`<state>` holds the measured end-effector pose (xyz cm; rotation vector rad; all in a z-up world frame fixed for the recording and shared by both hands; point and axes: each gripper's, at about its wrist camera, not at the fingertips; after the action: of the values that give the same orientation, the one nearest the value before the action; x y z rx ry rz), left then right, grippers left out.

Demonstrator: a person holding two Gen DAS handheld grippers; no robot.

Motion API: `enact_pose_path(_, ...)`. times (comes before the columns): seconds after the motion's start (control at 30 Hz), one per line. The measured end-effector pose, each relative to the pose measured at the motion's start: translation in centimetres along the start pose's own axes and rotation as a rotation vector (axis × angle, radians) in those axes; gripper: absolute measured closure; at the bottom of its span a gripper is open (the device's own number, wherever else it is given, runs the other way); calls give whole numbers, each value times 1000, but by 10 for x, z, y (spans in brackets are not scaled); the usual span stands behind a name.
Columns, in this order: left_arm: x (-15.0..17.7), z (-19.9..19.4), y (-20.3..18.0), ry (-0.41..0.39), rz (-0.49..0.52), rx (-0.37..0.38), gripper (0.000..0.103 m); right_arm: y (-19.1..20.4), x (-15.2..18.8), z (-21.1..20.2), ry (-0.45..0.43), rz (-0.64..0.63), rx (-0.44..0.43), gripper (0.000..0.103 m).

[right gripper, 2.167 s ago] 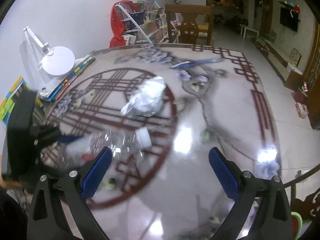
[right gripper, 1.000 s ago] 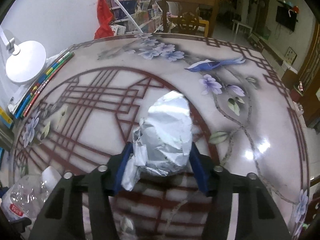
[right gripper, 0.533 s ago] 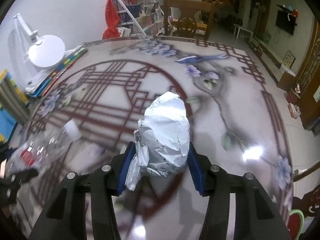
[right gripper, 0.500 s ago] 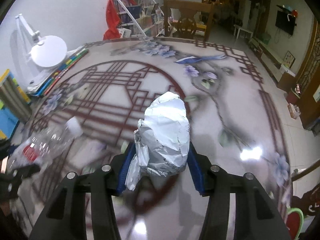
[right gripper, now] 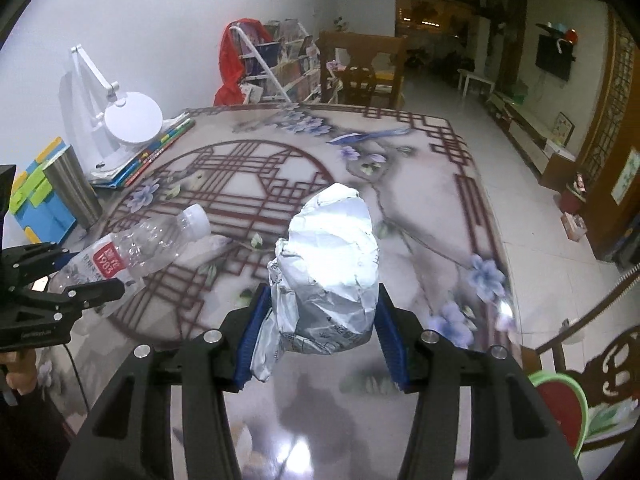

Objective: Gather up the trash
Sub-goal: 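Carry the plastic bottle and silver foil to the bucket and release them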

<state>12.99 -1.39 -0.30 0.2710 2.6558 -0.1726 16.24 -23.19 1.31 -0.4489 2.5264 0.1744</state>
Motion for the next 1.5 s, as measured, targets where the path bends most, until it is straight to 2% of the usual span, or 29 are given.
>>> enact_pose_path(0.27, -6, -9, -63, -16, 93, 45, 51, -44, 37, -36, -32, 83, 27, 54)
enact_pose_path(0.67, -34, 13, -177, -4, 219, 166, 51, -150, 92, -84, -59, 243, 126, 54)
enact_pose_path(1.17, -64, 41, -324, 22, 381, 303, 51, -269, 153, -108, -62, 465, 216, 54)
enact_pose_path(1.5, -62, 70, -386, 79, 446, 345, 51, -316, 191, -101, -35, 559, 242, 54)
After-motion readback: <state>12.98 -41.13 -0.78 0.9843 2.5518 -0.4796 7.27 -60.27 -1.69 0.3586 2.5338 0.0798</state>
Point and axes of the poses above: each gripper's, at about its wrist camera, not at the fingertips, and z roughly the way its jaws point, y to its left, x to its underside, and after that the axes turned 9 degrees about y, right-handed
